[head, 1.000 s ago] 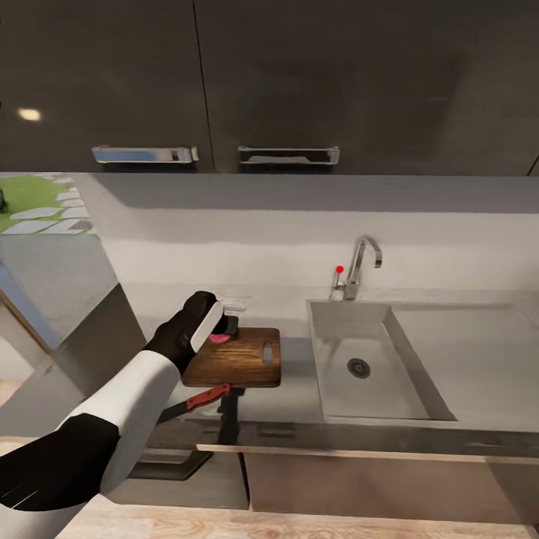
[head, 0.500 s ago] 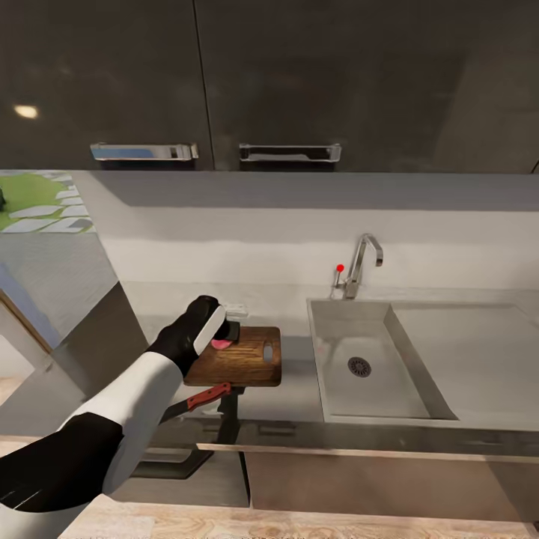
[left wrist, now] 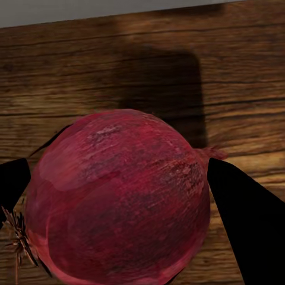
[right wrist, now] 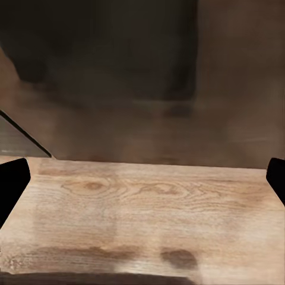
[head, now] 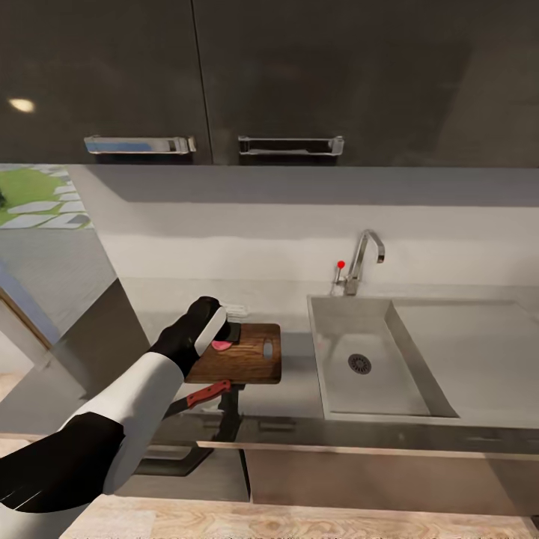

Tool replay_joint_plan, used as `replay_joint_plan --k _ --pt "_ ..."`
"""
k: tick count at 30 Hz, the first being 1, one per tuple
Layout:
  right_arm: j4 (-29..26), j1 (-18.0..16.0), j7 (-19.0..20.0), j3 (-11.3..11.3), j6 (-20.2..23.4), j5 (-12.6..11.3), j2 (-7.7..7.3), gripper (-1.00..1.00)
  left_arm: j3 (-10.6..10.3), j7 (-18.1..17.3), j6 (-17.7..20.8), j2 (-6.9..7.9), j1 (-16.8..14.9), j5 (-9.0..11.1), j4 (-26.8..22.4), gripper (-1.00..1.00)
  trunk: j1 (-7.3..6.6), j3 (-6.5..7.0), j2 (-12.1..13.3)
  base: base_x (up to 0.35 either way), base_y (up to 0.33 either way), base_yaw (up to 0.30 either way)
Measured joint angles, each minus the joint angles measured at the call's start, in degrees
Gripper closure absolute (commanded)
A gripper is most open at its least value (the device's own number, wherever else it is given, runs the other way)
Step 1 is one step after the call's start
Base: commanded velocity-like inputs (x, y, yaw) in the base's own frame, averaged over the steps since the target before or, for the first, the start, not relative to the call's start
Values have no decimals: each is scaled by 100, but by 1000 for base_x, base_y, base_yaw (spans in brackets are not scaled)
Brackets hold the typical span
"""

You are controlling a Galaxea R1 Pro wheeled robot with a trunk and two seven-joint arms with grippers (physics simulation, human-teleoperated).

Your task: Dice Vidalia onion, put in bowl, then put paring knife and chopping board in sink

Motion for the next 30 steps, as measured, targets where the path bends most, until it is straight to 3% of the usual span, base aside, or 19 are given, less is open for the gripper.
replay_joint_plan --k 30 --pt "0 0 -6 1 0 6 -4 -100 -9 -1 -6 -4 -4 -6 5 100 -1 -76 -4 0 0 0"
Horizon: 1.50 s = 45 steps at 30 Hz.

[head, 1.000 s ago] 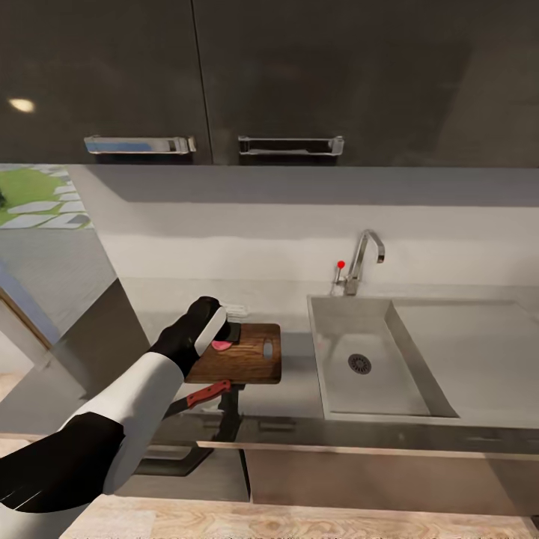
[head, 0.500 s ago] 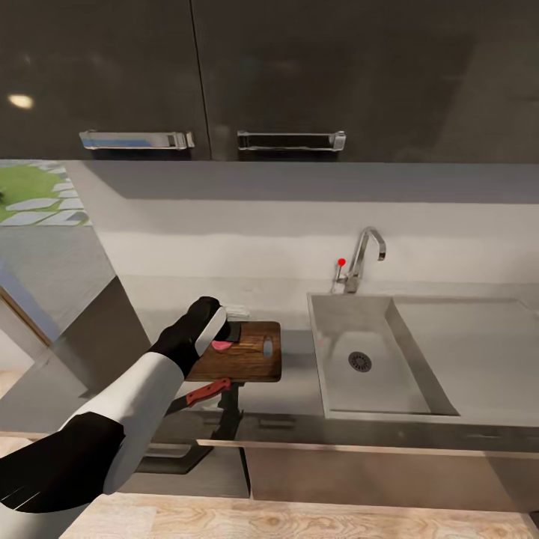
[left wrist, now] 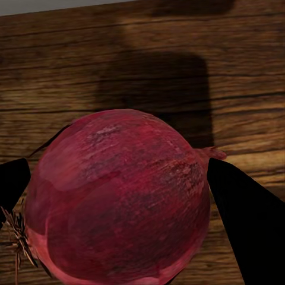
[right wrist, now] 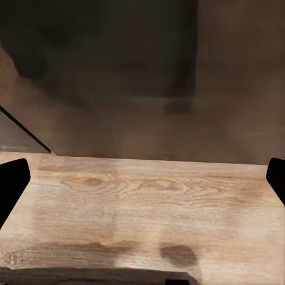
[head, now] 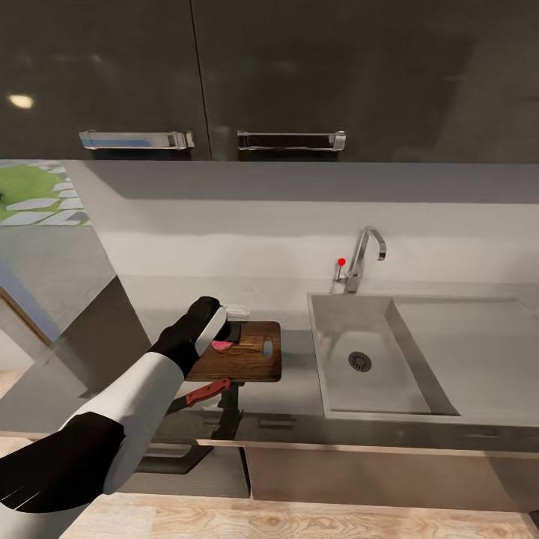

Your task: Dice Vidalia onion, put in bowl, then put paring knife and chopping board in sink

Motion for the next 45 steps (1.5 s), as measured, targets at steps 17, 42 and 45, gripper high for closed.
replay_joint_plan --k 17,42,45 --pt "0 0 6 0 0 -5 5 -100 0 1 -3 3 4 -1 14 -100 1 -1 3 0 0 0" --pt "0 0 1 0 0 -1 2 -100 3 62 199 126 3 -5 -1676 -100 1 -1 3 0 0 0" --pt "0 0 2 0 0 -1 1 -100 3 65 246 191 3 -4 -2157 -100 1 -1 2 0 0 0"
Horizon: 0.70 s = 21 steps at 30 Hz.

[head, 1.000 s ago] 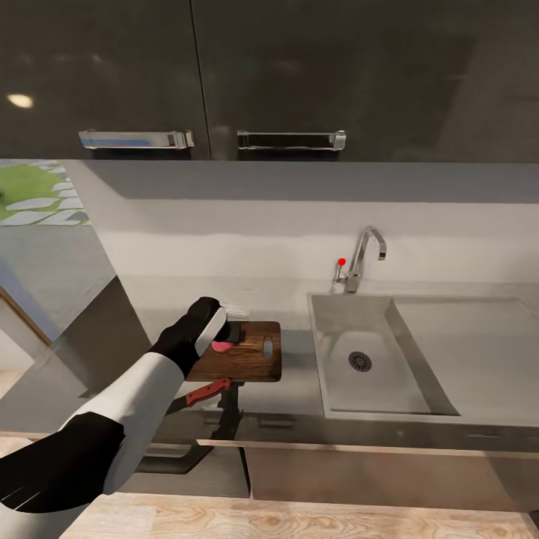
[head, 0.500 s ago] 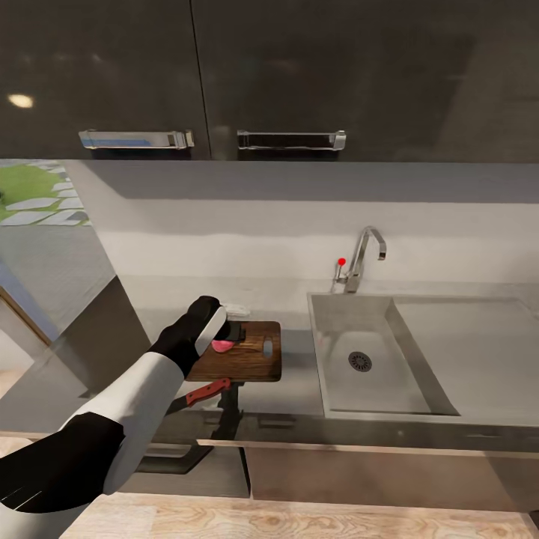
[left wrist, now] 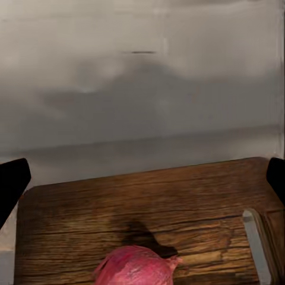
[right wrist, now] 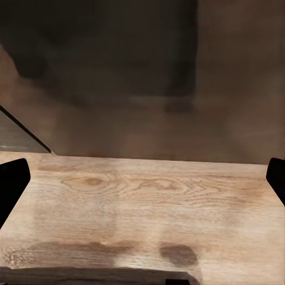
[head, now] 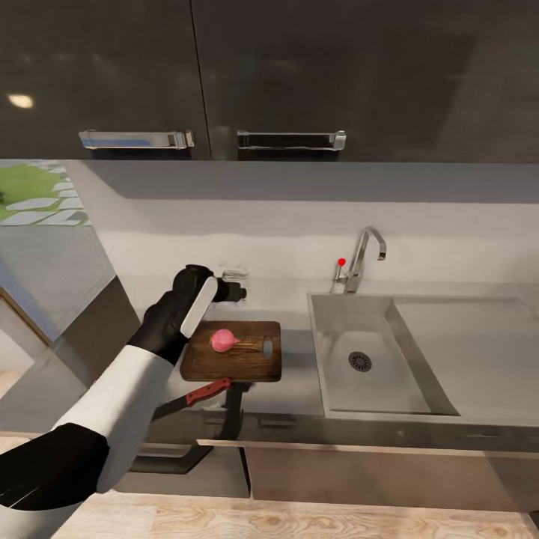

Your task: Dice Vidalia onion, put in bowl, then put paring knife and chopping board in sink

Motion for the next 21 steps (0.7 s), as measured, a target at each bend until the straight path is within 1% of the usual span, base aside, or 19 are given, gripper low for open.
replay_joint_plan --k 3,6,21 --pt "0 0 -1 -1 0 0 0 -100 -2 0 15 27 0 2 -176 -100 1 0 0 -30 0 0" --pt "0 0 -2 0 0 1 -1 -100 -5 2 20 36 0 3 -198 -100 3 -1 0 -193 0 0" --pt "8 0 1 0 0 2 16 -100 -7 9 14 46 0 3 -10 -100 4 0 1 -318 0 0"
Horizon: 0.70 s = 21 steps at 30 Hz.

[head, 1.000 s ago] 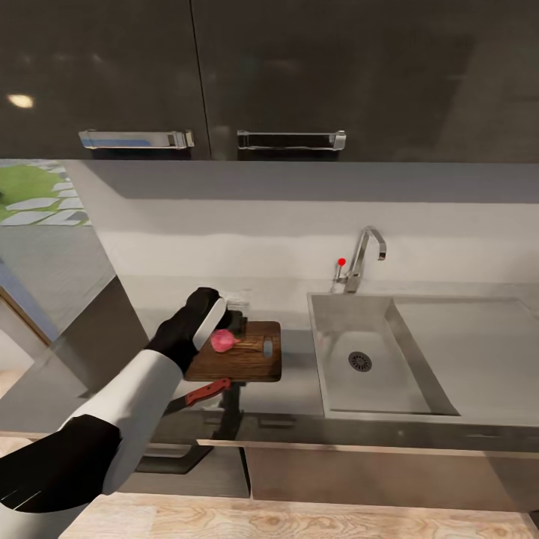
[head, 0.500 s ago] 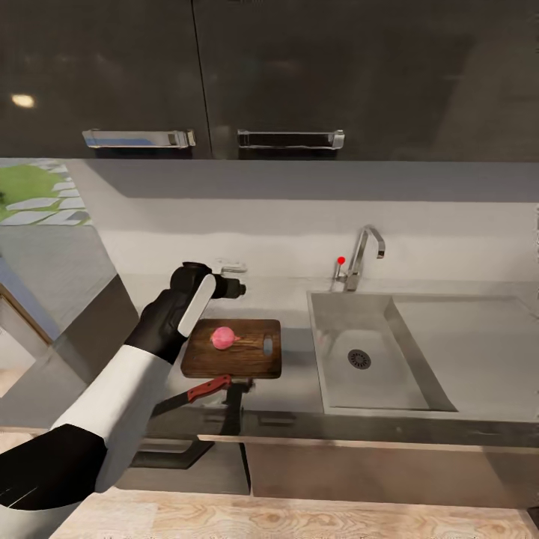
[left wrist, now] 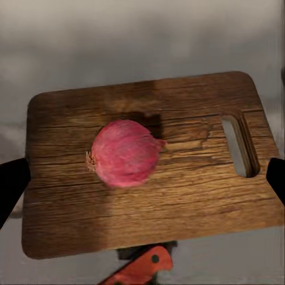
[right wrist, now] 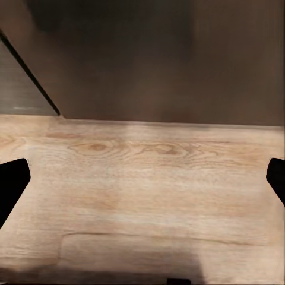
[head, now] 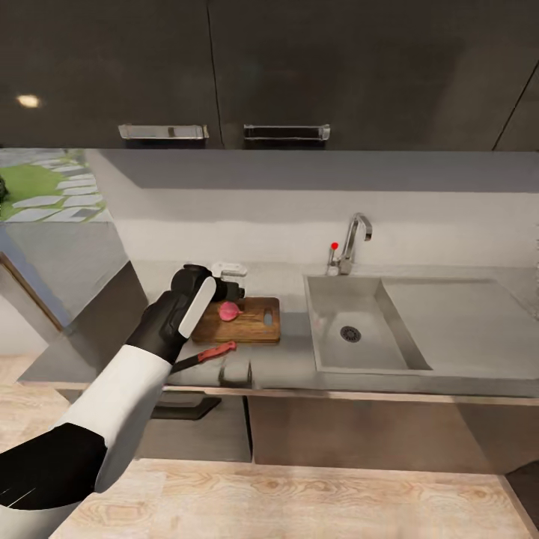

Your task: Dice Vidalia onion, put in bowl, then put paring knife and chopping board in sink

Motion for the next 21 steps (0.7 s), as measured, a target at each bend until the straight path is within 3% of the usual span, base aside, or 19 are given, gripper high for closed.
replay_joint_plan --k 21 --pt "1 0 -2 1 0 1 -1 -100 -6 -5 -16 -7 1 -1 439 -100 0 1 1 -337 0 0"
